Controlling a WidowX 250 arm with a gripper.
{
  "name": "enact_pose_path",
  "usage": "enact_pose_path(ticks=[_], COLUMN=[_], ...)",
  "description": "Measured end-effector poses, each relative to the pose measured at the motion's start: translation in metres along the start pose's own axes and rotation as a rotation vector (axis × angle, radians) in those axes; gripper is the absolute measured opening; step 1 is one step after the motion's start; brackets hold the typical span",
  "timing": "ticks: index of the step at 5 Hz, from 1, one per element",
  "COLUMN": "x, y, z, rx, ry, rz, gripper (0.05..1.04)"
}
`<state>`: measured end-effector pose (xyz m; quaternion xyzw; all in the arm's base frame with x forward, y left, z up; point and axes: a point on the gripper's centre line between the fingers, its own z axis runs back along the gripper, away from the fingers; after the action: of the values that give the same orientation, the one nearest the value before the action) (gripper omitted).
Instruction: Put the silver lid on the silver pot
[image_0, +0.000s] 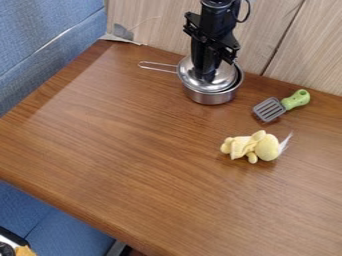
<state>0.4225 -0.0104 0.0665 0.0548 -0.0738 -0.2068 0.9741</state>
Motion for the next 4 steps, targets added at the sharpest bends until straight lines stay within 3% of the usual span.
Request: enact_pose_path(ticks=[1,3,4], x=[-0.0004,-0.0052,-0.0077], y=[0.0,-0.0022,-0.0042], z=[-0.0007,-0.001,0.003], rx=[0.001,0.001,-0.006], ry=[0.0,0.008,0.001], rz=[0.007,0.015,0.012], gripper=[0.347,0.927,1.01])
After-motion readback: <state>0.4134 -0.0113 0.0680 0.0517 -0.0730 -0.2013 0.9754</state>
